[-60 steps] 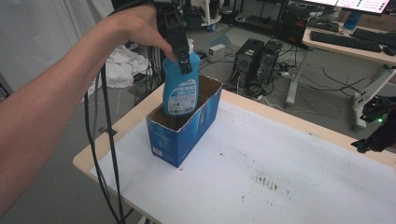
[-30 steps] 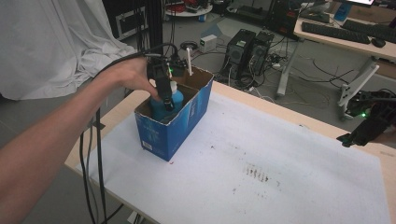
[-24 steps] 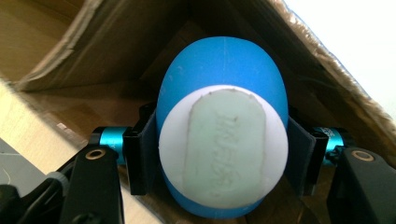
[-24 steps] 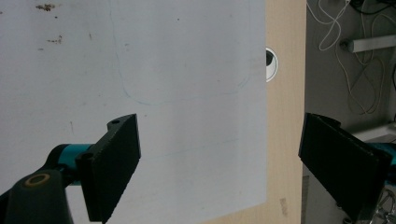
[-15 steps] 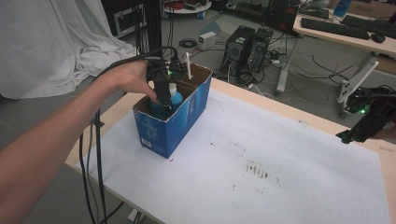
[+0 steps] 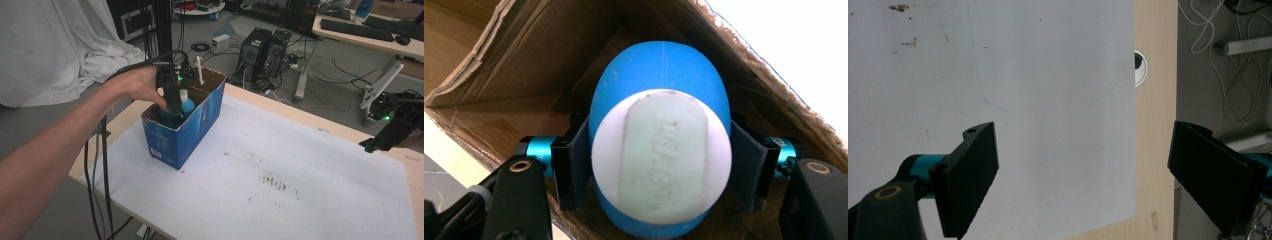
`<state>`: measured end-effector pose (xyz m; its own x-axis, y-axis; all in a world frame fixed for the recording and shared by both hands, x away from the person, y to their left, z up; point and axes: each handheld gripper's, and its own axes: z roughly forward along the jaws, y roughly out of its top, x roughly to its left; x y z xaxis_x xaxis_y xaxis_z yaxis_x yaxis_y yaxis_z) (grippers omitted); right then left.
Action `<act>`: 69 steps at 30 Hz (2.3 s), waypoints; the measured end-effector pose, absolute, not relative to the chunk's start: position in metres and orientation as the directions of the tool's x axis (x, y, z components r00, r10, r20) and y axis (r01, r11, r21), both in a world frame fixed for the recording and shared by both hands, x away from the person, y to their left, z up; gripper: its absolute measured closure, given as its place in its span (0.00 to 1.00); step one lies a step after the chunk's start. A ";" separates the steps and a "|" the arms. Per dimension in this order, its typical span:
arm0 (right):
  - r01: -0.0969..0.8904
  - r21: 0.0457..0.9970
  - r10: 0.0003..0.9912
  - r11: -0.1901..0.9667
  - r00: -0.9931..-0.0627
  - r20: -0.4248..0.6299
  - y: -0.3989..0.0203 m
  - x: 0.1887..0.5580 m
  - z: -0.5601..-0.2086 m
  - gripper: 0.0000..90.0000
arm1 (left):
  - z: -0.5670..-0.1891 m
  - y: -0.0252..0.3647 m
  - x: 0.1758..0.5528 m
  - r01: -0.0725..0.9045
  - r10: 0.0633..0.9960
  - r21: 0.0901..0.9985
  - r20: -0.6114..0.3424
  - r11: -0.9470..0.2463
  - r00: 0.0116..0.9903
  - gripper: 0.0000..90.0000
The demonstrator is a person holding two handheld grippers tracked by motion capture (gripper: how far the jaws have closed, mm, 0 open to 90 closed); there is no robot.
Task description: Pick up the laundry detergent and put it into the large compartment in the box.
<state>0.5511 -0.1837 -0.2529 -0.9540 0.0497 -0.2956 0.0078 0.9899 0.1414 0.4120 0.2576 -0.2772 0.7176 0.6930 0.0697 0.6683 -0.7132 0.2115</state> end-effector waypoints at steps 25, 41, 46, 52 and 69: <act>0.006 0.135 0.045 0.991 -0.957 -0.286 -0.183 0.551 -0.253 0.13 | -0.265 0.256 0.410 0.657 0.686 0.221 0.095 -0.721 0.721 0.28; 0.003 0.140 0.043 0.990 -0.957 -0.287 -0.182 0.549 -0.252 0.13 | -0.219 0.243 0.408 0.602 0.657 0.299 0.129 -0.740 0.743 0.22; 0.010 0.139 0.050 0.990 -0.956 -0.288 -0.182 0.549 -0.252 0.13 | -0.200 0.229 0.407 0.563 0.625 0.311 0.156 -0.766 0.765 0.18; 0.009 0.136 0.048 0.991 -0.957 -0.287 -0.182 0.549 -0.251 0.13 | -0.182 0.205 0.408 0.513 0.581 0.315 0.176 -0.798 0.795 0.18; 0.021 0.144 0.063 0.989 -0.953 -0.296 -0.186 0.545 -0.245 0.13 | -0.181 0.123 0.429 0.383 0.443 0.302 0.161 -0.873 0.882 0.18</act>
